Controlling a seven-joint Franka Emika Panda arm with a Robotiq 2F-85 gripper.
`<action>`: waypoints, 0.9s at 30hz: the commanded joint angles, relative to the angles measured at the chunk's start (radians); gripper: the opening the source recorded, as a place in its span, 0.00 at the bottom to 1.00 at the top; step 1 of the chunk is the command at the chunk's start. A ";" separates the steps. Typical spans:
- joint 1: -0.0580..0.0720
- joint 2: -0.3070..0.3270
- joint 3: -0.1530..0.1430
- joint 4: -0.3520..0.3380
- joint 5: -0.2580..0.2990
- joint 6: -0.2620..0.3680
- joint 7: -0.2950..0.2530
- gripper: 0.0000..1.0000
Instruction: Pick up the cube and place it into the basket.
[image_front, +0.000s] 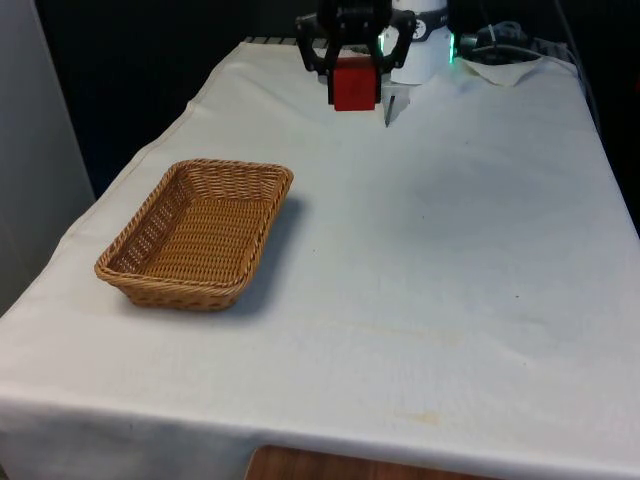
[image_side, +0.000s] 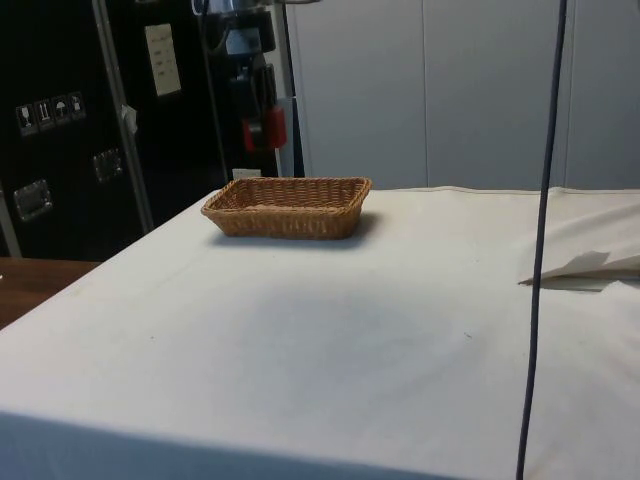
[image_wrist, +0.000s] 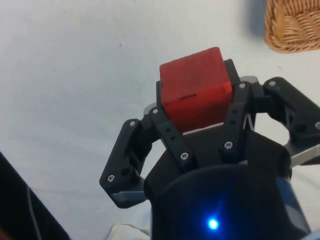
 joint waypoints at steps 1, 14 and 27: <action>0.000 0.000 0.000 0.000 0.000 0.000 0.000 0.00; -0.013 0.062 -0.041 0.026 0.036 0.075 -0.090 0.00; -0.028 0.140 -0.096 0.071 0.091 0.120 -0.197 0.00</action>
